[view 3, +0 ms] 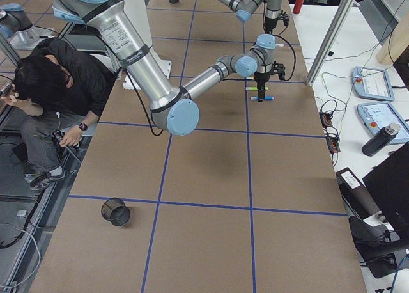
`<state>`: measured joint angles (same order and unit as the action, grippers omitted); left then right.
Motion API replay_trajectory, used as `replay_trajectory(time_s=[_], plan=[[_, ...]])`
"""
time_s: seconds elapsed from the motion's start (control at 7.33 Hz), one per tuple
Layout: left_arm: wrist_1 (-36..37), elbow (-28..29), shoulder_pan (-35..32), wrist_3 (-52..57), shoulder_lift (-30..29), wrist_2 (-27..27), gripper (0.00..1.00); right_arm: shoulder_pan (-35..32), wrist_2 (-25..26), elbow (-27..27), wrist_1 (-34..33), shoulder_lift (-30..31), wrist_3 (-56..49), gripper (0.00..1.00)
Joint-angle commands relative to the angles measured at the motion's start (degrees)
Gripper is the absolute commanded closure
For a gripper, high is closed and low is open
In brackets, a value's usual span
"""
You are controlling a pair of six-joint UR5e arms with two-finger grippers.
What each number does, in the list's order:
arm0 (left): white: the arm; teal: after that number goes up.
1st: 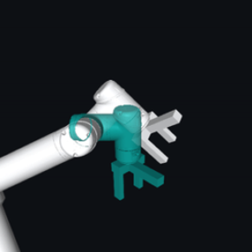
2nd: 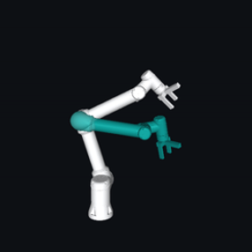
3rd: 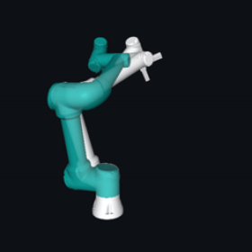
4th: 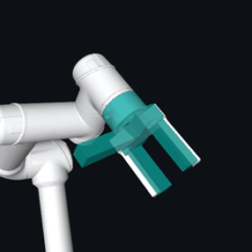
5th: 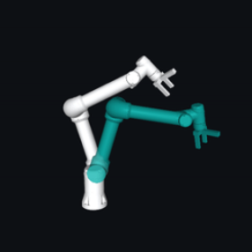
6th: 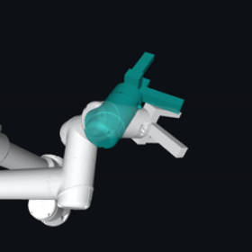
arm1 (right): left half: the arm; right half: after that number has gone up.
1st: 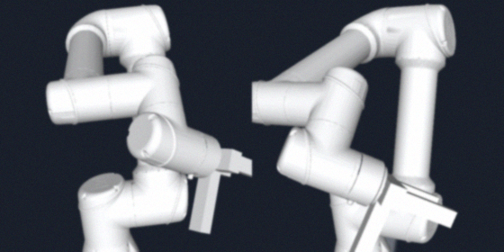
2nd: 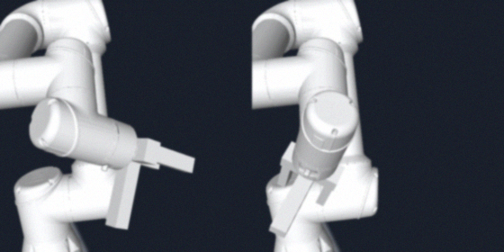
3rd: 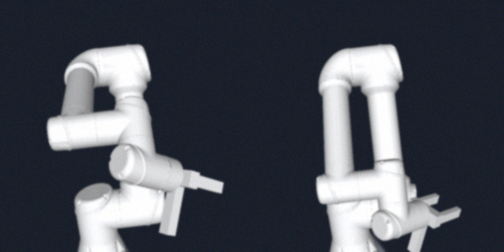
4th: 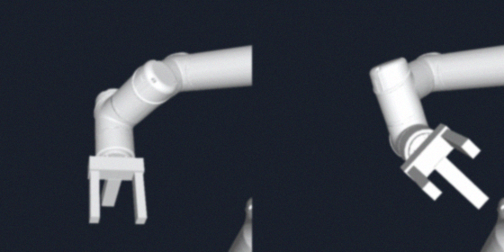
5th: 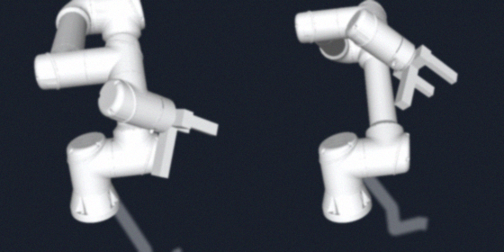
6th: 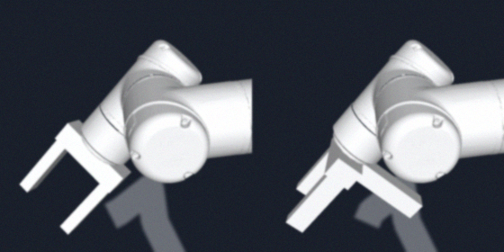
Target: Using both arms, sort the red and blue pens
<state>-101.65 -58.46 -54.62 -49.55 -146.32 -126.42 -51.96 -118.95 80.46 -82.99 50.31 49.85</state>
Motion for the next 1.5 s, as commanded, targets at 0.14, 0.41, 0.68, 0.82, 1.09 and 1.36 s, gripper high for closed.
replay_trajectory(time_s=[0.14, 0.41, 0.68, 0.82, 1.09, 1.36], plan=[[0.2, -2.2, -1.3, 0.4, 1.4, -1.4, 1.00, 3.3, 0.9, -8.6, 7.2, -4.1, 2.8, 0.01], [0.3, -2.8, -1.5, 0.4, 2.1, -1.4, 1.00, 7.1, 5.4, -12.6, 7.3, -7.5, 6.4, 0.02], [0.2, -2.9, -1.5, 0.4, 2.2, -1.4, 1.00, 8.2, 6.5, -14.3, 7.7, -7.5, 6.4, 0.04], [0.2, -3.0, -1.5, 0.5, 2.2, -1.4, 1.00, 8.4, 6.5, -14.4, 7.7, -7.6, 6.4, 0.05], [0.2, -3.0, -1.5, 0.5, 2.3, -1.4, 1.00, 8.4, 6.6, -14.6, 7.8, -7.7, 6.5, 0.10], [0.2, -3.2, -1.5, 0.5, 2.5, -1.4, 1.00, 8.4, 6.7, -18.9, 13.8, -7.9, 6.6, 0.12]])
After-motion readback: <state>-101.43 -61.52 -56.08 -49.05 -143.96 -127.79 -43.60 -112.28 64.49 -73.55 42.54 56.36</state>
